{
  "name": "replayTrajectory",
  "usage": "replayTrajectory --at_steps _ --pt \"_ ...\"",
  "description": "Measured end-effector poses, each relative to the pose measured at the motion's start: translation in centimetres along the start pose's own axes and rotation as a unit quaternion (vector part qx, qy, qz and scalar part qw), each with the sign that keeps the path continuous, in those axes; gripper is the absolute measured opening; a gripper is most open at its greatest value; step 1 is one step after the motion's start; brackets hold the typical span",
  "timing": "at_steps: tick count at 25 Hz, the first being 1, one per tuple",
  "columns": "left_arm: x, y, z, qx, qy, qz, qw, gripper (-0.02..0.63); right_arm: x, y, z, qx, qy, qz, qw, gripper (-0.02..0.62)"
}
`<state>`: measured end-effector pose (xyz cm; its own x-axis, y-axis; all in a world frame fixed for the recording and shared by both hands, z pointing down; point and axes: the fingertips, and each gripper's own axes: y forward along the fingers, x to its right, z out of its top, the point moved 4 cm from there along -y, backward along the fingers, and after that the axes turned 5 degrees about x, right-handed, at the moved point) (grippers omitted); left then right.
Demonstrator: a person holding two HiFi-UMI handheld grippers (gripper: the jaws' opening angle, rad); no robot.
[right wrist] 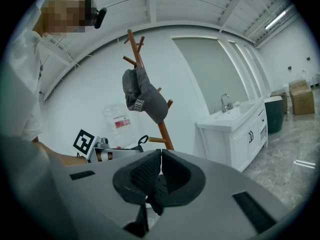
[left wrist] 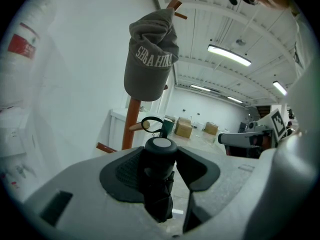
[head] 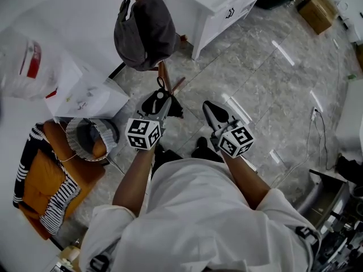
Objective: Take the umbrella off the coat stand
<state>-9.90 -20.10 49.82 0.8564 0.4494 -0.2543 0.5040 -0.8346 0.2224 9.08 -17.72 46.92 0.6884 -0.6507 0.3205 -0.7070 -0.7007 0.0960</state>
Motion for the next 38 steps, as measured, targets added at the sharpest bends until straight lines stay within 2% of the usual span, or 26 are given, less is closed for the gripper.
replayTrajectory --at_steps 17,32,38 --pt "2.1 -3.8 0.2 0.0 0.017 -0.021 0.9996 0.209 -0.1 0.4 -0.6 -0.009 -0.001 0.005 1.0 0.015" --pt "1.1 -8.3 -1.5 0.002 0.006 0.012 0.9999 0.209 0.9 -0.8 -1.2 -0.019 -0.016 -0.02 0.999 0.015" --pt "1.4 -9.1 -2.8 0.002 -0.002 0.012 0.9999 0.209 1.1 -1.8 -1.6 -0.028 -0.056 -0.036 0.997 0.015"
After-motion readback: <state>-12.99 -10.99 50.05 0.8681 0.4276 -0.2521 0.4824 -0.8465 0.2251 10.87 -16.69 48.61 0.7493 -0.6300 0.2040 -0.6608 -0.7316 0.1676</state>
